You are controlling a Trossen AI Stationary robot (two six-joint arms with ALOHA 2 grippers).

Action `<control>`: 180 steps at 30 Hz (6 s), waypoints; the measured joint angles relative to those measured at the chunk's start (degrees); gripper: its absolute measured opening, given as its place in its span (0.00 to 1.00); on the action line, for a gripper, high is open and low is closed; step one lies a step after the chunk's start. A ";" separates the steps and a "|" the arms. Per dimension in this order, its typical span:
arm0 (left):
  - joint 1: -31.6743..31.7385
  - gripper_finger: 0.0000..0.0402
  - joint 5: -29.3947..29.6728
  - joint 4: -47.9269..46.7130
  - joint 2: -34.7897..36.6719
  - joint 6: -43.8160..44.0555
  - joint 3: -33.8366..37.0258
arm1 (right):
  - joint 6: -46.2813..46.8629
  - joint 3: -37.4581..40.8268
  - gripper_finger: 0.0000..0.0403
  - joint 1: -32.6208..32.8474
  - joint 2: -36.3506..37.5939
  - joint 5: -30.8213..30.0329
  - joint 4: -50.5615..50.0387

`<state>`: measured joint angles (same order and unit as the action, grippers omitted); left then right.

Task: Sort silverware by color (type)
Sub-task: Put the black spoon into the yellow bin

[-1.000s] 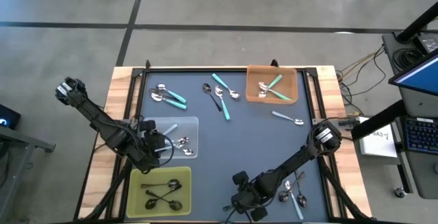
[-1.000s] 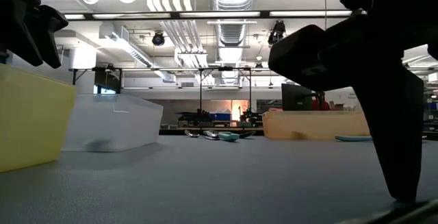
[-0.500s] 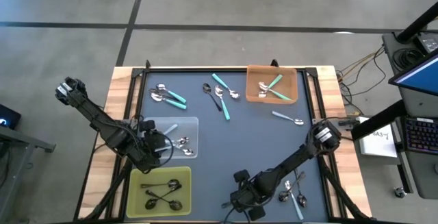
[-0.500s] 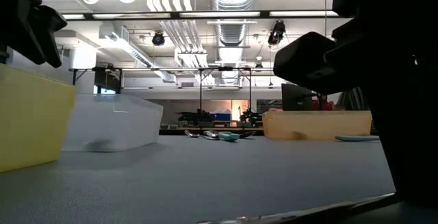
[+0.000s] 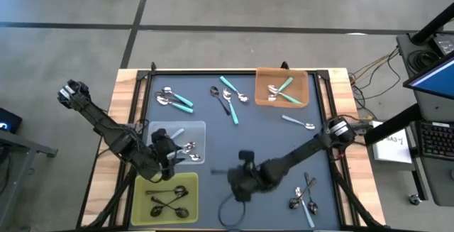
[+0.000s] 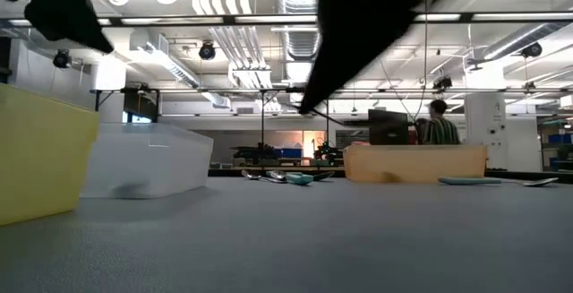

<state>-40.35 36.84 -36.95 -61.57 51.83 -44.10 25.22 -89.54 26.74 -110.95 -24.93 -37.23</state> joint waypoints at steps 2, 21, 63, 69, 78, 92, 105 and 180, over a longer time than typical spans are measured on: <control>-0.15 0.47 1.83 3.61 0.01 -0.41 0.00 | 2.47 -0.09 0.02 -1.28 1.51 -4.11 0.85; -0.49 0.47 24.93 23.59 -0.21 -0.32 0.00 | -16.19 -0.20 0.02 -7.76 2.72 -20.71 35.39; -0.42 0.01 32.67 28.27 -0.19 -0.98 -0.13 | -22.19 -0.32 0.03 -7.91 2.72 -18.05 36.60; -0.36 0.00 32.77 27.89 -0.17 -0.61 -0.13 | -20.78 -2.19 0.14 -7.86 3.63 -12.82 33.99; -0.55 0.00 18.80 27.91 0.73 0.32 -0.23 | -10.45 -7.12 0.33 -7.88 10.88 -5.14 7.86; -3.21 0.00 -22.71 -17.50 -3.04 9.24 -23.92 | 22.06 -10.69 0.27 -5.69 17.04 11.55 -43.70; -3.21 0.00 -38.60 -32.95 -19.13 2.41 -29.90 | 26.31 -10.36 0.27 1.89 11.31 16.91 -46.75; 0.30 0.40 -3.01 -22.36 -27.60 4.42 -30.69 | 1.49 27.18 0.19 23.28 9.26 31.37 -17.30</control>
<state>-40.05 33.83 -59.31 -89.17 56.25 -74.79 26.71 -62.35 50.02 -101.69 6.44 -54.53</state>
